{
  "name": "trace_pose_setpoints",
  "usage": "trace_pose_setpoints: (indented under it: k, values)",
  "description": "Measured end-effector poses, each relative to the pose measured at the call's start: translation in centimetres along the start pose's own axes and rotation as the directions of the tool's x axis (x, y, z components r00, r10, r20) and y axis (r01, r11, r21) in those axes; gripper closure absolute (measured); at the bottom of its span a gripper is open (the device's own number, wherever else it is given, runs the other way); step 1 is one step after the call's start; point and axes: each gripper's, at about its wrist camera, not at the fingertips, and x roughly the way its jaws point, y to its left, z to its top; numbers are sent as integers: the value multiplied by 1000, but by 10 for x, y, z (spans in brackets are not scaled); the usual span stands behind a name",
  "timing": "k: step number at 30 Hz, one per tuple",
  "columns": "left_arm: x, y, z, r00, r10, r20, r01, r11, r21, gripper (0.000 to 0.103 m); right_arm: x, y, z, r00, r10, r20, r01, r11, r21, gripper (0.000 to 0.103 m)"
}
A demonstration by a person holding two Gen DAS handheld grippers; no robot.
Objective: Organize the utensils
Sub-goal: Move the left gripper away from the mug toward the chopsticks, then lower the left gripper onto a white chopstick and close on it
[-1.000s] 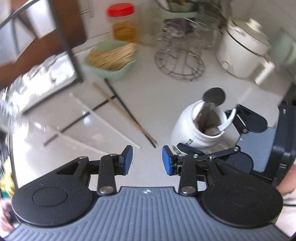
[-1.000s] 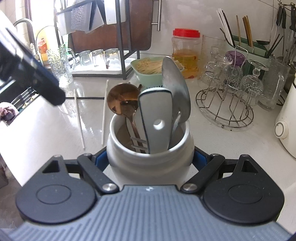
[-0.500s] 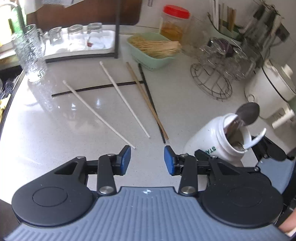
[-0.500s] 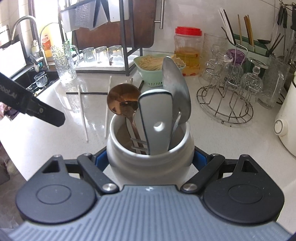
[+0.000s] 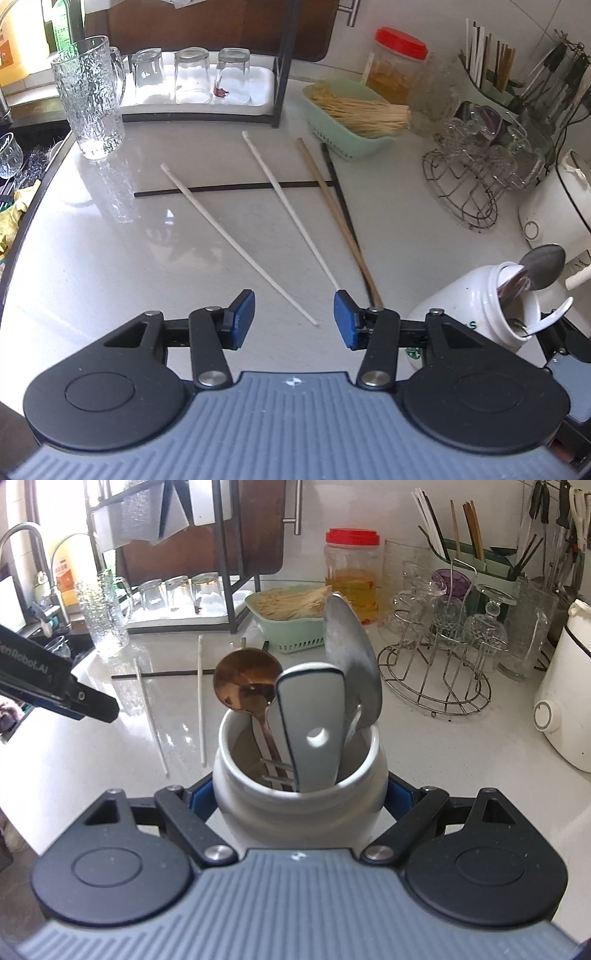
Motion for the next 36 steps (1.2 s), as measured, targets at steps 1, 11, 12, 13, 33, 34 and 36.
trace_pose_setpoints:
  k: [1, 11, 12, 13, 33, 34, 36]
  values:
    - [2, 3, 2, 1000, 3, -2, -3, 1000, 2, 49, 1, 2, 1, 1000, -5, -1, 5, 1000, 4, 12]
    - [18, 41, 22, 1000, -2, -3, 2, 1000, -28, 48, 8, 16, 8, 999, -53, -2, 53, 998, 45, 12]
    - [21, 45, 23, 1000, -17, -4, 17, 999, -30, 48, 9, 17, 7, 998, -57, 1, 57, 997, 48, 12]
    - [24, 49, 24, 1000, -22, -9, 22, 999, -37, 48, 9, 18, 7, 998, -61, 4, 60, 997, 52, 12]
    - [89, 138, 57, 998, -39, 48, 53, 940, -337, 53, 19, 24, 18, 994, -103, -25, 105, 993, 63, 12]
    - [91, 137, 60, 998, -38, 51, 53, 941, -333, 53, 20, 24, 18, 994, -105, -27, 106, 992, 61, 12]
    - [93, 135, 64, 997, -25, 69, 46, 944, -327, 54, 20, 25, 18, 994, -109, -31, 111, 992, 58, 12]
